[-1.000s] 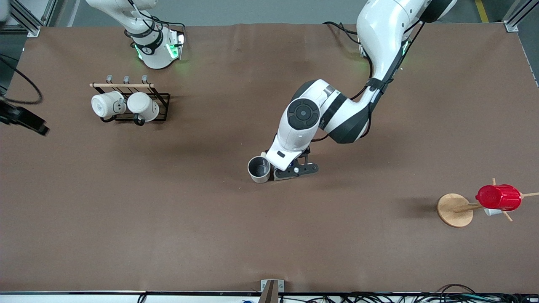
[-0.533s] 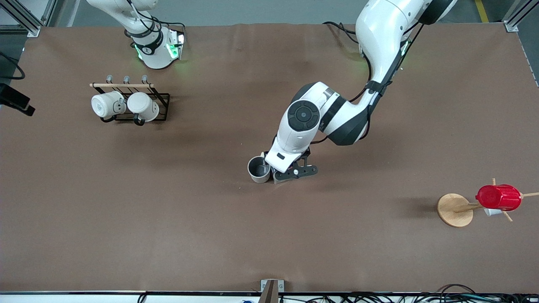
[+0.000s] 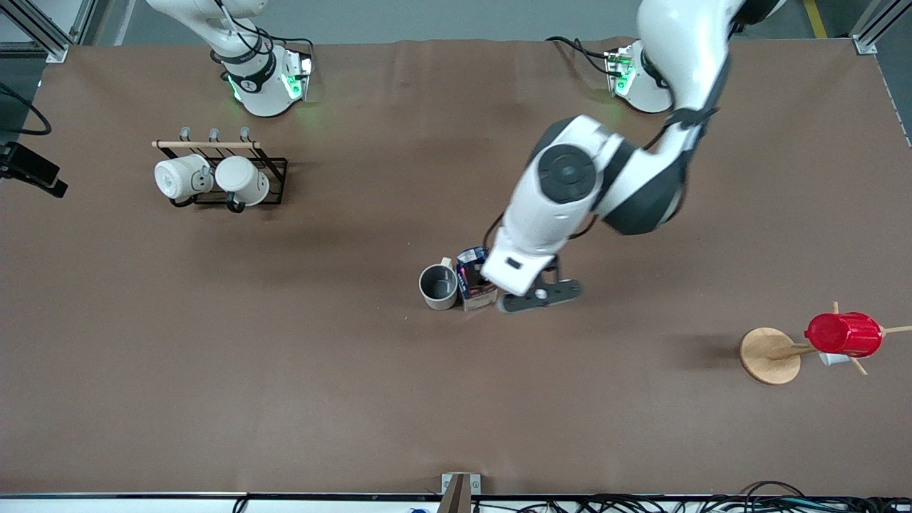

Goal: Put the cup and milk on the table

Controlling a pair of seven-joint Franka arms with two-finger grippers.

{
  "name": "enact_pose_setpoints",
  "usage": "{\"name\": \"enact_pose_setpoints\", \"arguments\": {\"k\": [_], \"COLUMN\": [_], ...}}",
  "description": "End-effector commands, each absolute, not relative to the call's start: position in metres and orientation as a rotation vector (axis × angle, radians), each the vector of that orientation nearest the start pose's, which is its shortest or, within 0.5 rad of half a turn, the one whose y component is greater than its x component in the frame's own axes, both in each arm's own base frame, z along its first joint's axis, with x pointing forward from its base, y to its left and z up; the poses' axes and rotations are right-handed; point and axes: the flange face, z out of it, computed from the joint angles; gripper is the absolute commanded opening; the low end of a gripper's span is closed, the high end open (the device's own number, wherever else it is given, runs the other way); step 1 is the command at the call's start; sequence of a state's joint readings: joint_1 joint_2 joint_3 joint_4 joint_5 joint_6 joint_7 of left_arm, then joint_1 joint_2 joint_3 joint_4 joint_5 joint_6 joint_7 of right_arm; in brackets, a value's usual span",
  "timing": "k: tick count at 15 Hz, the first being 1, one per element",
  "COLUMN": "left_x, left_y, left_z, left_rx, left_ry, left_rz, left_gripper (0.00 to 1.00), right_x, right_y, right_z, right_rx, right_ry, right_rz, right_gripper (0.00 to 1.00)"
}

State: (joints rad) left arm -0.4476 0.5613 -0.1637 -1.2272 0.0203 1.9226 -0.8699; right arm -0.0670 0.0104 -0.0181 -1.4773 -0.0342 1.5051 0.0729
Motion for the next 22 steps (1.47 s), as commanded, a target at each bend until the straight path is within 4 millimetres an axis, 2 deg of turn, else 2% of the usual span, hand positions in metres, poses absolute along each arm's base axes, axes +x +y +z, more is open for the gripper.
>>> {"name": "enact_pose_setpoints", "arguments": {"k": [1, 3, 6, 8, 10, 13, 15, 19, 22], "left_x": [0.623, 0.629, 0.620, 0.611, 0.605, 0.583, 0.566, 0.520, 0.504], "left_y": [-0.323, -0.285, -0.221, -0.188, -0.158, -0.128, -0.111, -0.100, -0.069], "left_z": [0.515, 0.544, 0.581, 0.601, 0.609, 0.626, 0.627, 0.625, 0.632], "left_rx": [-3.187, -3.193, -3.162, -3.147, -3.137, -3.131, -3.126, -3.101, -3.102], "left_ry": [-0.578, -0.555, -0.388, -0.278, -0.212, -0.108, -0.047, 0.055, 0.078], "left_rz": [-0.133, -0.177, -0.105, -0.058, -0.030, -0.049, -0.051, -0.049, -0.053], "left_gripper": [1.00, 1.00, 1.00, 1.00, 1.00, 1.00, 1.00, 1.00, 1.00], "right_x": [0.547, 0.547, 0.546, 0.547, 0.546, 0.547, 0.546, 0.546, 0.546], "right_y": [-0.045, -0.047, -0.047, -0.049, -0.048, -0.049, -0.048, -0.052, -0.050], "right_z": [0.661, 0.660, 0.661, 0.660, 0.661, 0.660, 0.661, 0.660, 0.661], "right_rx": [-3.085, -3.094, -3.103, -3.106, -3.106, -3.106, -3.105, -3.105, -3.105], "right_ry": [0.322, 0.306, 0.276, 0.277, 0.277, 0.277, 0.279, 0.291, 0.291], "right_rz": [-0.030, -0.033, -0.031, -0.029, -0.031, -0.029, -0.026, -0.029, -0.029], "right_gripper": [1.00, 1.00, 1.00, 1.00, 1.00, 1.00, 1.00, 1.00, 1.00]}}
